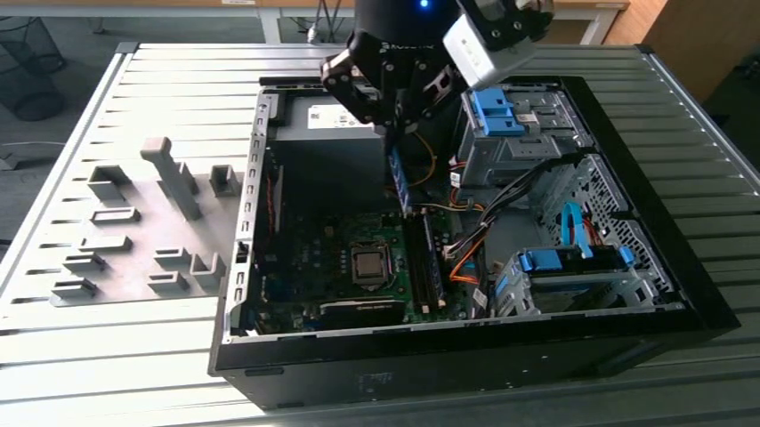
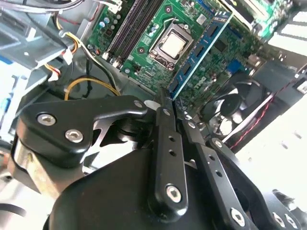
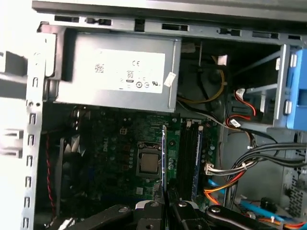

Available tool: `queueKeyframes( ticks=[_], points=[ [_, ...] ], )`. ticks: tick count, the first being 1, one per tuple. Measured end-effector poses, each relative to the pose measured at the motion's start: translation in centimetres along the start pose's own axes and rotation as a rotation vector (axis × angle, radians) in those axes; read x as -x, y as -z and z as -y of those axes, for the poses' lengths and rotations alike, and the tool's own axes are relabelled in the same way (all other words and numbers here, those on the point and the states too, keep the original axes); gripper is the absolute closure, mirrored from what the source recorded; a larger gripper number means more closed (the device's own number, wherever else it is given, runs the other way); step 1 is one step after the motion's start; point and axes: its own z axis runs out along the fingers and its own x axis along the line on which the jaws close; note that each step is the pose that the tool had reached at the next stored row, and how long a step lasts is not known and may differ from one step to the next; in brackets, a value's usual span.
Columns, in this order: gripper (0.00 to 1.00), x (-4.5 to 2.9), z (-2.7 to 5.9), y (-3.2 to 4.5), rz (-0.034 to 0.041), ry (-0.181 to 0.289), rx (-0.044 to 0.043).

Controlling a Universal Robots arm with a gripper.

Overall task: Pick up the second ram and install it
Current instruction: 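Insert the second ram into the second slot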

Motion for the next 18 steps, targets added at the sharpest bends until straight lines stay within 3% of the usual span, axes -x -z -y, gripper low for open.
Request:
queueKeyframes(
  ticks=[8,14,18],
  points=[
    [0.86,0.01,0.0,-0.22,-0.0035,-0.132,0.0008],
    [0.86,0.03,0.0,-0.24,-0.0035,-0.134,-0.0007],
    [0.86,0.59,0.01,-0.54,-0.0033,-0.131,-0.0011]
  ],
)
